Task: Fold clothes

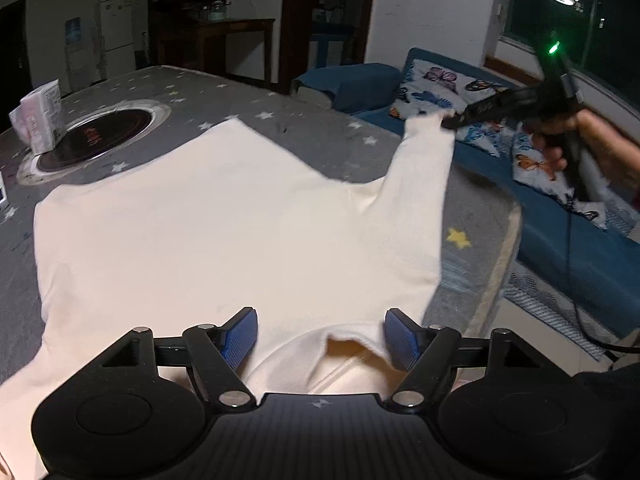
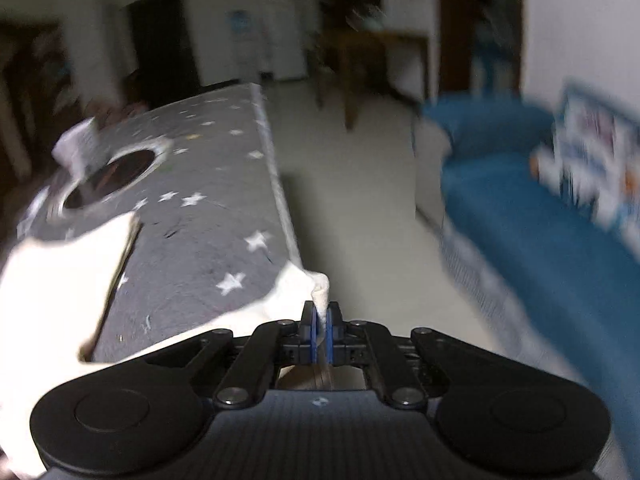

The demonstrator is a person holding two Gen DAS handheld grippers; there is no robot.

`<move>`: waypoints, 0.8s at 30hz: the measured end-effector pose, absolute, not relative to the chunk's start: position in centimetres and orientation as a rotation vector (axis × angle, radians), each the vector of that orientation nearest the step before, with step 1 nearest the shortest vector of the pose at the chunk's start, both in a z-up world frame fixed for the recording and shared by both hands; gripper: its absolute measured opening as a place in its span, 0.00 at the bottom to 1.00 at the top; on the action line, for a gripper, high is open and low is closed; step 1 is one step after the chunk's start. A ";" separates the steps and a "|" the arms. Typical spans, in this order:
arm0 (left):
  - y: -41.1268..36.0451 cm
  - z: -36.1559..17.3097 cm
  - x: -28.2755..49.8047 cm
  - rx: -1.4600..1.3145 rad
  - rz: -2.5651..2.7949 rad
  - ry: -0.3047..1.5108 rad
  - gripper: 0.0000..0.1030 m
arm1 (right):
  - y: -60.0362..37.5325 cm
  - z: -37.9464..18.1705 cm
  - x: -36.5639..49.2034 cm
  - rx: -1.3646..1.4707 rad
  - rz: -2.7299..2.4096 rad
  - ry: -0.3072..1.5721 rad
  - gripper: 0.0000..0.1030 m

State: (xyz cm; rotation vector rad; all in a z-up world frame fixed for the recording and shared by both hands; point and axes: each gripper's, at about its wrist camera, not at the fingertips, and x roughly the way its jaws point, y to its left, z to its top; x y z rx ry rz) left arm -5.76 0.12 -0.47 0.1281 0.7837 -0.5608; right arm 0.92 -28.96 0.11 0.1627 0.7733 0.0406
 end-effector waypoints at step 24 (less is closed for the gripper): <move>-5.7 -1.1 -2.9 0.115 -0.768 0.841 0.77 | -35.9 -4.9 -2.3 0.637 0.008 0.742 0.04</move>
